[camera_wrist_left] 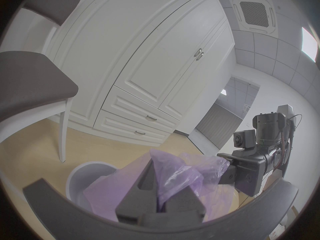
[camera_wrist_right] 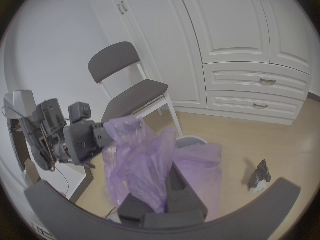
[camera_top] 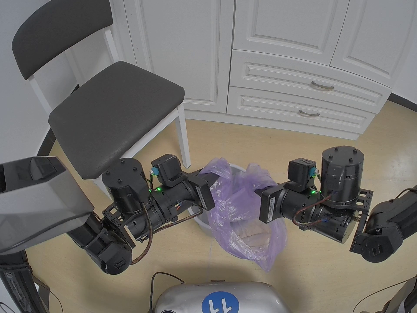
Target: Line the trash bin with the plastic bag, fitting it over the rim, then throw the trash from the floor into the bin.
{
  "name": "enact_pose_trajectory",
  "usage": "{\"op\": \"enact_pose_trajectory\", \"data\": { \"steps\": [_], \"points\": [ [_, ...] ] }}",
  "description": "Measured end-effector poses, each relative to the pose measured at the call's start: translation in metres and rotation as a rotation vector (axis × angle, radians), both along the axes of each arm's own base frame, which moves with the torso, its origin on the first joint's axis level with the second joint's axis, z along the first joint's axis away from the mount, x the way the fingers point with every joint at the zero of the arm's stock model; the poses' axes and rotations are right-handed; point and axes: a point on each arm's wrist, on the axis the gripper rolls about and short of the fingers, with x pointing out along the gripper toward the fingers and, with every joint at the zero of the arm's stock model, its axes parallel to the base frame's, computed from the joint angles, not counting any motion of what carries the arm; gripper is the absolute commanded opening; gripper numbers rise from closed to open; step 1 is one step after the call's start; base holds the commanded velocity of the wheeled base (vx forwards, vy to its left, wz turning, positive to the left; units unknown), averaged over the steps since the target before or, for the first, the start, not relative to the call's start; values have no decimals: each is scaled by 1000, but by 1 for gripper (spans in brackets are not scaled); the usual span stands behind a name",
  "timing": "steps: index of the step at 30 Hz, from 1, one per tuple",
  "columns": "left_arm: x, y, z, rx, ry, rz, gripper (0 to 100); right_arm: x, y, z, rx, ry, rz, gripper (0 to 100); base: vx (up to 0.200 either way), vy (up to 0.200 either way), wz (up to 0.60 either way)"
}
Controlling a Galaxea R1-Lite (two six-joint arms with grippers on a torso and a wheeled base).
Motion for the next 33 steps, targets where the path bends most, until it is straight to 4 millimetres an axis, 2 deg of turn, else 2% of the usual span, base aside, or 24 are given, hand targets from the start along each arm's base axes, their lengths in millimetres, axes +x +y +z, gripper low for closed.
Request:
{"op": "enact_pose_trajectory", "data": {
  "steps": [6, 21, 33],
  "points": [
    [4, 1, -3, 4, 6, 8, 0, 10, 8, -3, 56, -6, -10, 0, 0, 0, 0],
    [11, 5, -8, 14, 19, 29, 0, 33, 30, -27, 135, 76, -31, 0, 0, 0, 0],
    [8, 7, -5, 13, 16, 27, 0, 40, 33, -35, 161, 135, -15, 0, 0, 0, 0]
  ]
}}
